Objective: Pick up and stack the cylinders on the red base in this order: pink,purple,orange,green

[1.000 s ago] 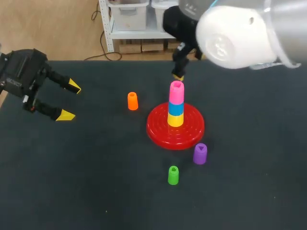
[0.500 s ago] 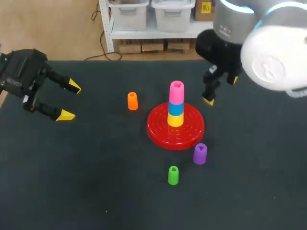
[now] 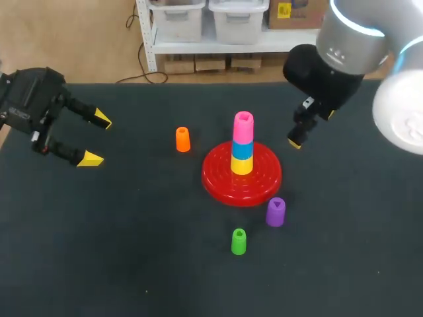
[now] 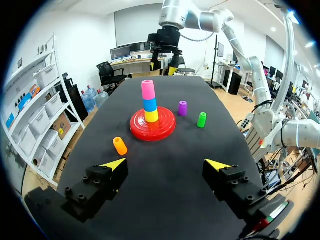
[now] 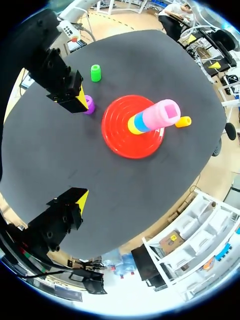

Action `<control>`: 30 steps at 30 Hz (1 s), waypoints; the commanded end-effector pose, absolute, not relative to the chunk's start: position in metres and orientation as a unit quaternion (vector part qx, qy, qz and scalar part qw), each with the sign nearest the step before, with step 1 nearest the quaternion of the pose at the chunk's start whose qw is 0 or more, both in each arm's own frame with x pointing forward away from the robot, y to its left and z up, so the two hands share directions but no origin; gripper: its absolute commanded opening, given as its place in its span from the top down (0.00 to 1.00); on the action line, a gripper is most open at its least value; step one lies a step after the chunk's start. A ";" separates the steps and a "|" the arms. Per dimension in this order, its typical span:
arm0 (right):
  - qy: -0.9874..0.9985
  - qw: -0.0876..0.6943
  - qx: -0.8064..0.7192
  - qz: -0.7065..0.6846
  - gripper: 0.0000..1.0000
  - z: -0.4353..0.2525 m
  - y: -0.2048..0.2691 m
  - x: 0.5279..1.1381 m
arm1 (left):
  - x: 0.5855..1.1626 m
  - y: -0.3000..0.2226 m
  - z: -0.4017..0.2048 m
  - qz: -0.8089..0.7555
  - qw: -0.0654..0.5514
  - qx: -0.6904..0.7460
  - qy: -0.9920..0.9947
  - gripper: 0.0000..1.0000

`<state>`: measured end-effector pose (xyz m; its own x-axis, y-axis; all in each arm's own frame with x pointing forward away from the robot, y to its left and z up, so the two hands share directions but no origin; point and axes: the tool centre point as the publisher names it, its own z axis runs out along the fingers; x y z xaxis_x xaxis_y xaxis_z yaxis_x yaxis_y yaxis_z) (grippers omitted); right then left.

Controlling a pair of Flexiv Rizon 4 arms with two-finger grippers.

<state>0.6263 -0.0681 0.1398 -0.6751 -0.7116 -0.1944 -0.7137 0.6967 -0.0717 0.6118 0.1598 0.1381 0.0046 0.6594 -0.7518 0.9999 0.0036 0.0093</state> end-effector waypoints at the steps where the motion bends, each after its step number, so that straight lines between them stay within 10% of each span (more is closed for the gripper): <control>1: 0.906 0.087 -0.415 0.005 0.00 0.124 -0.057 0.615 | 0.611 0.161 0.137 -0.288 0.298 0.644 0.643 0.00; 30: 0.888 -0.011 -0.457 0.057 0.00 0.055 -0.025 0.564 | 0.611 0.161 0.137 -0.288 0.298 0.644 0.643 0.00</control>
<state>0.5641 -0.0263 0.0564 -0.5822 -0.8123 -0.0335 -0.8100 0.5761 0.1093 0.6118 0.1598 0.1381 0.0046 0.6594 -0.7517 0.9999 0.0037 0.0093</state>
